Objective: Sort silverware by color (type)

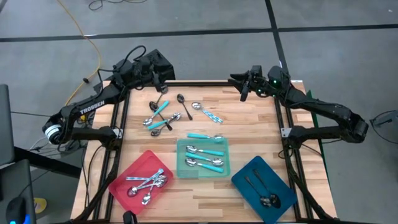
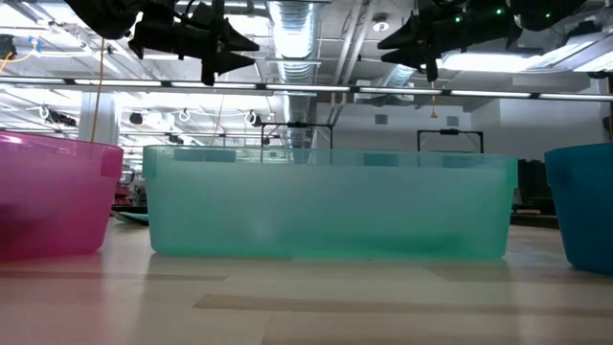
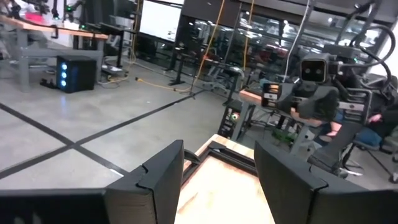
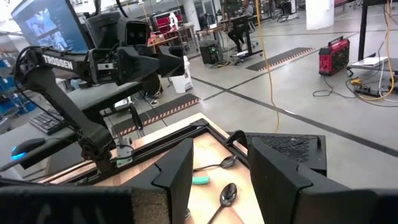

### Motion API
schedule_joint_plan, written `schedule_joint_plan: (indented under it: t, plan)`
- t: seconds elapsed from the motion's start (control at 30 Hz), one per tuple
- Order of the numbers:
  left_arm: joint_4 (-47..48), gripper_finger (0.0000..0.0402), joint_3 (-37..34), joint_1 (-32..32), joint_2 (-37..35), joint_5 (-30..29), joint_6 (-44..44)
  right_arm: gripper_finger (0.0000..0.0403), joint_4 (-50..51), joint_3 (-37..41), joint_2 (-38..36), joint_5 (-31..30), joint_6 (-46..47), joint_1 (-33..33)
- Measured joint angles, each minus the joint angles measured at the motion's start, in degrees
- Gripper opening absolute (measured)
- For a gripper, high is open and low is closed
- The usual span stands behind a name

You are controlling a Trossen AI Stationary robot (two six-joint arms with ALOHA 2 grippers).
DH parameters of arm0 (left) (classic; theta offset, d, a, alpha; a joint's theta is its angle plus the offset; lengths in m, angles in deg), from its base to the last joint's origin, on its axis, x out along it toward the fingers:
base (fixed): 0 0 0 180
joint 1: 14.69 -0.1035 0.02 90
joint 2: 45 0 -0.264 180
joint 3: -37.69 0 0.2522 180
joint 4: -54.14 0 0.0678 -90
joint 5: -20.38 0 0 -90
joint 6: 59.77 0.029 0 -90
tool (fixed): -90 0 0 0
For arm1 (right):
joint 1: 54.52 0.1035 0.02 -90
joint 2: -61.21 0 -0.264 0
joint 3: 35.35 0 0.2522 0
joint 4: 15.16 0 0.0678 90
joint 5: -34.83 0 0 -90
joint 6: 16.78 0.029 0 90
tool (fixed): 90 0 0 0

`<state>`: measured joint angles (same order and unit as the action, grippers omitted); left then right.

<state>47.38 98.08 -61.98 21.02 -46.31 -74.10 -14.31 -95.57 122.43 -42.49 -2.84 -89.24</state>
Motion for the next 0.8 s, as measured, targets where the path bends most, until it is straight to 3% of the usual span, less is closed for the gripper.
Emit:
schedule_joint_plan:
  t: [0.67,0.73,0.8]
  plan:
    - [-0.96,0.0181,-0.04,-4.71,-1.56,0.46,1.75,0.0173,-1.05,0.0,0.01,0.92,0.63,-1.88]
    - [-3.17,0.0181,-0.12,-6.15,-1.96,0.82,-1.22,0.0173,-1.39,0.0,0.02,0.9,0.68,-2.06]
    - [-9.76,0.0181,-0.15,-8.01,-3.41,4.9,-8.32,0.0173,-2.2,0.0,0.02,0.9,1.27,-2.27]
